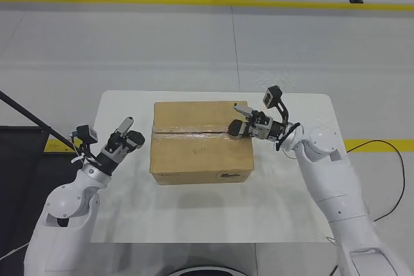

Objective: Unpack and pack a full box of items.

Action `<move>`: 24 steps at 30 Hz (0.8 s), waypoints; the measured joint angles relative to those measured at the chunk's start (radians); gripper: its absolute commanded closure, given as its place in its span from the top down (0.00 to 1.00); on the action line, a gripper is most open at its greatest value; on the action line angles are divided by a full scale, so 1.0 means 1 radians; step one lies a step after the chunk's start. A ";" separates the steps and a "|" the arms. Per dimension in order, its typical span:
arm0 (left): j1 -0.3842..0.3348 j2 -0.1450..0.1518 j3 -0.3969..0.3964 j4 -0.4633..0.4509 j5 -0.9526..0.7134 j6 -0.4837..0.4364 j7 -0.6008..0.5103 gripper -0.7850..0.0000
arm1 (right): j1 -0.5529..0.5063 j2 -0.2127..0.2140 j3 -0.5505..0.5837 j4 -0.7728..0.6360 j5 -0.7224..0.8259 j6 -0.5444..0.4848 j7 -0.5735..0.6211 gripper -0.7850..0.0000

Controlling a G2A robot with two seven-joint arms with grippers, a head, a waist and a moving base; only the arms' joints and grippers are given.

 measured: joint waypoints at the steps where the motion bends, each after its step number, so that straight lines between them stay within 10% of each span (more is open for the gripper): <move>1: 0.000 0.000 0.000 0.000 0.001 0.000 0.001 1.00 | -0.011 0.005 0.016 -0.006 0.004 -0.003 -0.001 1.00; 24: -0.002 0.007 0.008 -0.012 0.008 0.008 0.001 1.00 | -0.134 0.048 0.140 -0.057 0.037 -0.013 -0.048 1.00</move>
